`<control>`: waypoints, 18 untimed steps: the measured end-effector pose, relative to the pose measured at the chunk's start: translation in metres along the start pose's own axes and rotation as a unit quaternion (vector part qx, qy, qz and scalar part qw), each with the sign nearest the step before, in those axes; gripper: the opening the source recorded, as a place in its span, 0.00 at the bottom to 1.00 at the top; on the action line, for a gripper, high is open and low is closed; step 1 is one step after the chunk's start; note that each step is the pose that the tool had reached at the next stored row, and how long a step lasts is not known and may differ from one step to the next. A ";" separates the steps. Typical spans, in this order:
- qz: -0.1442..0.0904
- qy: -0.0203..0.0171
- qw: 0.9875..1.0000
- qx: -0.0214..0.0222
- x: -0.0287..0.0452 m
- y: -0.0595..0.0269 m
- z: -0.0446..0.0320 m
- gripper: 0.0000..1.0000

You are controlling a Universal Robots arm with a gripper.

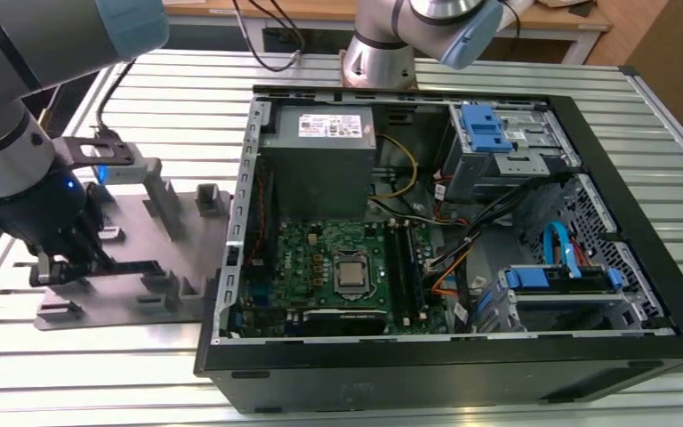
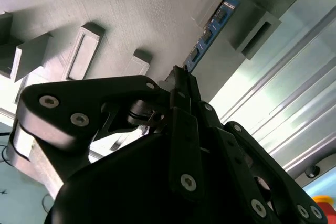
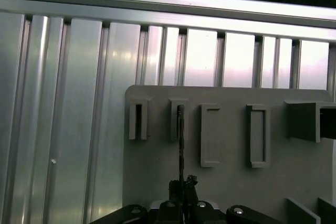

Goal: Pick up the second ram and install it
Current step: 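Pick up the second ram and move it above second insertion slot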

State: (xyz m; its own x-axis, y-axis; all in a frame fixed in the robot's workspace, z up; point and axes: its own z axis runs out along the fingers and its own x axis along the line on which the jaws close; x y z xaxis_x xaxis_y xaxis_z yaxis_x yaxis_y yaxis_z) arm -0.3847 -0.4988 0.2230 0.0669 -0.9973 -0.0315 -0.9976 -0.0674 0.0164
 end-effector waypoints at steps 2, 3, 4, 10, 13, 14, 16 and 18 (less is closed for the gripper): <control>0.000 0.000 1.000 0.000 -0.0001 0.0001 -0.0043 0.11; 0.000 0.000 1.000 0.000 -0.0002 0.0001 -0.0064 0.11; 0.000 0.000 1.000 0.000 -0.0003 0.0001 -0.0086 0.11; 0.000 0.000 1.000 0.000 -0.0007 0.0004 -0.0222 0.11; 0.000 0.000 1.000 0.000 -0.0009 0.0005 -0.0289 0.11; 0.000 0.000 1.000 0.000 -0.0010 0.0005 -0.0311 0.11; 0.000 0.000 1.000 0.000 -0.0011 0.0006 -0.0354 0.11; 0.000 -0.001 1.000 0.000 -0.0012 0.0006 -0.0387 0.11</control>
State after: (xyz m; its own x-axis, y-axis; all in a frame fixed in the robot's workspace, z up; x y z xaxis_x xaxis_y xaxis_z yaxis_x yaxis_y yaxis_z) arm -0.3847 -0.4988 0.2618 0.0669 -0.9972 -0.0327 -0.9976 -0.0674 0.0164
